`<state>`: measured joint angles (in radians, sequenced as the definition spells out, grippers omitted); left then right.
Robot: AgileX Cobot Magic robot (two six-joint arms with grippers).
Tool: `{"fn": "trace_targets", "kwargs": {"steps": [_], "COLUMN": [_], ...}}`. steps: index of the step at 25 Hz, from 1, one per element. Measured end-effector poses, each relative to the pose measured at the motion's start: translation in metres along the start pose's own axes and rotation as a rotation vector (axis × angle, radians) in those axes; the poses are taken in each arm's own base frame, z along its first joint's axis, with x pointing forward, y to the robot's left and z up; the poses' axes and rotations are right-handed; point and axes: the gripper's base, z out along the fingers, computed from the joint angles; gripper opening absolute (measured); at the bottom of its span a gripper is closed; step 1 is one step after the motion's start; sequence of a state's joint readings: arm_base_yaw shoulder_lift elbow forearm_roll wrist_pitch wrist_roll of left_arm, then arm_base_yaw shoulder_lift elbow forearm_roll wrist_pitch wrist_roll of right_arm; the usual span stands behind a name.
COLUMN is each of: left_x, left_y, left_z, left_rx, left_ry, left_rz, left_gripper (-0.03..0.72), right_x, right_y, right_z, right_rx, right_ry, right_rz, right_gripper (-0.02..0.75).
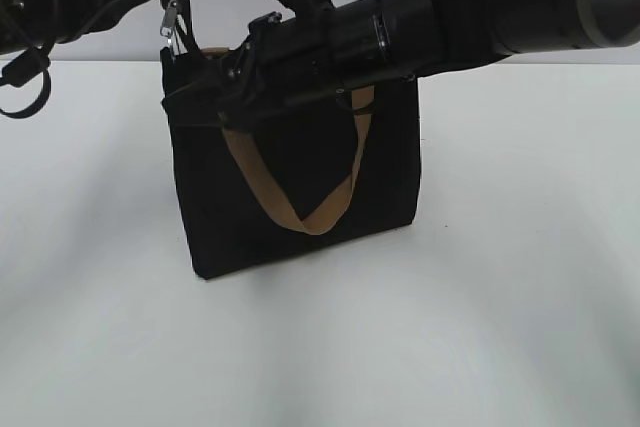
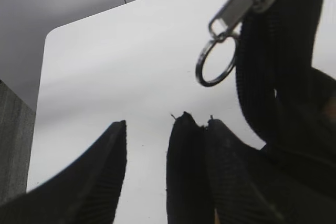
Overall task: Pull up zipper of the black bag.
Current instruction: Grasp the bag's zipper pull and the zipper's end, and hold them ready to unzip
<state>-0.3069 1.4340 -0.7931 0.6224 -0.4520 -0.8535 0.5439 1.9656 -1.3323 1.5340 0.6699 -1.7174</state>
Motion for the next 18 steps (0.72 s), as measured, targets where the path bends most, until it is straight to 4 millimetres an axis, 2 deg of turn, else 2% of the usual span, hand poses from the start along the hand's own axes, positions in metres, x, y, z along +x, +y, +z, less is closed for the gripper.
{"fn": "trace_targets", "kwargs": {"steps": [10,18], "left_x": [0.0,0.0], "left_y": [0.0,0.0], "left_z": [0.0,0.0], "left_rx": [0.0,0.0], "left_ry": [0.0,0.0], "left_rz": [0.0,0.0], "left_gripper": [0.01,0.01], "right_x": [-0.01,-0.011], "right_y": [-0.006,-0.007], "right_z": [-0.001,-0.001], "right_rx": [0.058,0.068], "right_ry": [-0.108,-0.121], "right_rz": [0.055,0.066], "right_gripper": [0.378,0.378]}}
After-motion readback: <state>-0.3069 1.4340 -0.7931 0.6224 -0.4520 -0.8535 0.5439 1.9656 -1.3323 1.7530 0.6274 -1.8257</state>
